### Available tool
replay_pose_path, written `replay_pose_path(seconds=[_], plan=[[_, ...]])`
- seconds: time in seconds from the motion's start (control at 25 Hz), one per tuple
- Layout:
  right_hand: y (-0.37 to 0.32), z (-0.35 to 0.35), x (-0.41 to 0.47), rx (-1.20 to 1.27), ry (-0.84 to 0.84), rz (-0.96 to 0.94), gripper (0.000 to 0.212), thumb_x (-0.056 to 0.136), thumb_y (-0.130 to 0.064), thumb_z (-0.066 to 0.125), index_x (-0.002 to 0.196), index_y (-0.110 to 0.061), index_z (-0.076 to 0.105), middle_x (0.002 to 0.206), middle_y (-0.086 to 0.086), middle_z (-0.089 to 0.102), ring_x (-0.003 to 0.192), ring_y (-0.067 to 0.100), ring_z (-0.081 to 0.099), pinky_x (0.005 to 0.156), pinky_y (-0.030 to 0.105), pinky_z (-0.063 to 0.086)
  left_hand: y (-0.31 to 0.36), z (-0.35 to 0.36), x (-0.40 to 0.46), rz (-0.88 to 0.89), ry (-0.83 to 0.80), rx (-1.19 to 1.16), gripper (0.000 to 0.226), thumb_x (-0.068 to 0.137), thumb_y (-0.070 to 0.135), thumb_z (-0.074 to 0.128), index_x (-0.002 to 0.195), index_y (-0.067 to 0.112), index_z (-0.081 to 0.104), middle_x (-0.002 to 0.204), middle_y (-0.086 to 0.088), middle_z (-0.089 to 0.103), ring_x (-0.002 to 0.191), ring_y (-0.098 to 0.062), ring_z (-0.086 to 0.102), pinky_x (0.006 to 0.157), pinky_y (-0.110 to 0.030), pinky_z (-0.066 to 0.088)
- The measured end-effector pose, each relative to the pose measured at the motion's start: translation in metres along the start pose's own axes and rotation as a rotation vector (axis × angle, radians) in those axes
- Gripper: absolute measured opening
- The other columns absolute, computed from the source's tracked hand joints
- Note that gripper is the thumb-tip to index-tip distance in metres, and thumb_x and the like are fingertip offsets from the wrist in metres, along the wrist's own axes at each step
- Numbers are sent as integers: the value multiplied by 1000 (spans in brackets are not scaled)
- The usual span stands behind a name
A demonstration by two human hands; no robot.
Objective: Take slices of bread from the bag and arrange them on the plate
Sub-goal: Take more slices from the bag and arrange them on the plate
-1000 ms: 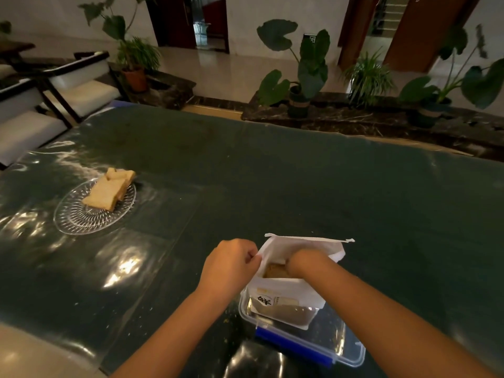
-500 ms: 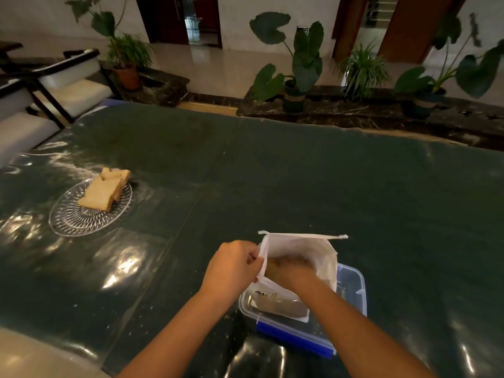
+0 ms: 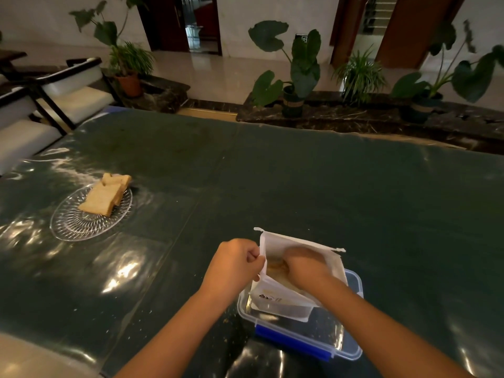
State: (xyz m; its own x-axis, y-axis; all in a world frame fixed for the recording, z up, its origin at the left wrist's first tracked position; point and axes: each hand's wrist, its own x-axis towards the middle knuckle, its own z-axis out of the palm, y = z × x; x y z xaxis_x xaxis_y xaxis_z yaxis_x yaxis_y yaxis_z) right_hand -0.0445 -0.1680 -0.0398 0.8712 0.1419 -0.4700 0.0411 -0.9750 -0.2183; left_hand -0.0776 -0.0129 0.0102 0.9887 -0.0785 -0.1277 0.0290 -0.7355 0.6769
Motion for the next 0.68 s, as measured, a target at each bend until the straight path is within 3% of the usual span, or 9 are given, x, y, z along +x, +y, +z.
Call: replay_pose_path(seconds=[0.16,0.24,0.32,0.36,0.44,0.52,0.6,0.68], plan=[[7,-24,-18,-166,261,-143,17,84,-17,49,87,-15,66,92,6,70,82,24,63,66,29,44,-3,-3,2,19,48,-24,28,82,15,64,55,21,57,59,-5,70,52,-2,65,52,-15,50],[13,-41,-33,-119,322,-170,16,81,-16,48,80,-17,65,84,5,70,78,24,63,61,28,42,-4,-4,5,25,53,-30,21,81,17,65,61,19,62,61,-4,70,56,-6,67,56,-17,53],[17,-60,-48,-33,381,-186,15,80,-18,49,80,-17,64,81,3,69,77,24,63,64,32,50,-5,-9,6,46,40,-90,6,78,21,69,75,25,66,66,4,71,62,1,66,58,-10,48],[20,-69,-54,-3,416,-205,15,80,-19,50,80,-18,64,80,2,69,77,24,63,66,34,52,-5,-13,7,75,41,-136,15,75,25,72,88,31,66,77,11,70,70,7,65,59,-8,47],[21,-87,-66,60,479,-255,13,81,-20,51,82,-21,64,79,-1,68,76,21,63,66,36,52,-6,-22,11,172,34,-216,59,66,38,74,120,44,51,113,24,58,98,13,56,71,-8,49],[17,-104,-76,128,532,-316,12,82,-21,55,85,-24,66,79,-3,69,75,16,62,69,38,54,1,-31,14,268,25,-215,82,60,49,73,131,55,31,133,29,40,121,12,40,92,-12,41],[9,-120,-82,169,570,-389,11,81,-22,58,86,-25,67,79,-5,68,74,13,61,68,36,55,12,-37,17,340,19,-230,72,62,46,72,123,61,36,128,33,47,120,9,43,95,-12,38],[-1,-133,-84,178,582,-453,10,82,-22,60,87,-27,67,78,-7,68,72,9,60,67,32,55,18,-42,22,387,54,-319,47,69,29,73,105,53,57,103,25,66,99,3,60,83,-13,48]])
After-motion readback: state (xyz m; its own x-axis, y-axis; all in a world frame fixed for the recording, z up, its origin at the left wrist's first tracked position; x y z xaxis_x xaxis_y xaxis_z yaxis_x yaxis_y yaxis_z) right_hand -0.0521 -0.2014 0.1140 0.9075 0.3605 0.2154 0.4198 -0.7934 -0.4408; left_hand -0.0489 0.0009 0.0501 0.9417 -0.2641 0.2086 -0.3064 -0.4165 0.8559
